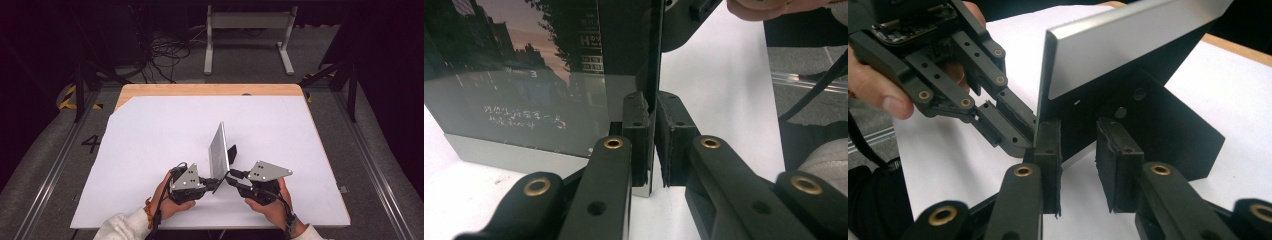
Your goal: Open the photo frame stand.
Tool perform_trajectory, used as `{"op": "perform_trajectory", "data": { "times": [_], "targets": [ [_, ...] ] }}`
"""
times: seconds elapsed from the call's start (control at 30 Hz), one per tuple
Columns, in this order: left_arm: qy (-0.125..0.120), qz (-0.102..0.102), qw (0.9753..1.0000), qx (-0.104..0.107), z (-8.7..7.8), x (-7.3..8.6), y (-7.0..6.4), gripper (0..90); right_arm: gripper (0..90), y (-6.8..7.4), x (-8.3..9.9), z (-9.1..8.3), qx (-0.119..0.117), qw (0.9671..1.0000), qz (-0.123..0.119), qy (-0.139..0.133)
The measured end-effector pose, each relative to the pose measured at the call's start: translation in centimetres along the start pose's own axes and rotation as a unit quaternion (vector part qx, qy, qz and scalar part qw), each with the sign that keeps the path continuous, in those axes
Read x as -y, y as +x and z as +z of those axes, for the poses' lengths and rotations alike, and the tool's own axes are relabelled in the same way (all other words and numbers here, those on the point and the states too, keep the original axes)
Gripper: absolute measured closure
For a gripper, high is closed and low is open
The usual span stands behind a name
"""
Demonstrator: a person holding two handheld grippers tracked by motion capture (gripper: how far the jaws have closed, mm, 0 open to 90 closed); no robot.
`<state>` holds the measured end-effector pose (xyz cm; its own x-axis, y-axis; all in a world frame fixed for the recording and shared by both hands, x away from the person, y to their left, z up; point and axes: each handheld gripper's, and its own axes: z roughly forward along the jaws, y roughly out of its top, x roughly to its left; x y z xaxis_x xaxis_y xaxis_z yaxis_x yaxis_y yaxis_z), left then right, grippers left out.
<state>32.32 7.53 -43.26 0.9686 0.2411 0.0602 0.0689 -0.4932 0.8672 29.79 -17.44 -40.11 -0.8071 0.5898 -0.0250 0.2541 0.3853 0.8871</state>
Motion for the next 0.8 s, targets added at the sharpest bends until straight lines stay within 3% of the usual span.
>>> {"op": "perform_trajectory", "data": {
  "times": [0.23,0.53,0.8],
  "targets": [
    [0.004,0.013,0.9999,0.004,-0.1,0.1,0.1,86.0,68.3,0.1,0.3,0.2,0.0,1.0,0.004,0.003],
    [0.008,0.012,0.9999,0.006,0.2,0.6,0.1,85.2,67.4,0.5,0.3,-0.1,0.005,1.0,-0.001,0.001],
    [0.007,0.007,0.9999,0.006,0.5,0.7,0.1,83.4,65.0,1.0,0.4,0.1,-0.005,1.0,-0.008,0.001]
  ]
}}
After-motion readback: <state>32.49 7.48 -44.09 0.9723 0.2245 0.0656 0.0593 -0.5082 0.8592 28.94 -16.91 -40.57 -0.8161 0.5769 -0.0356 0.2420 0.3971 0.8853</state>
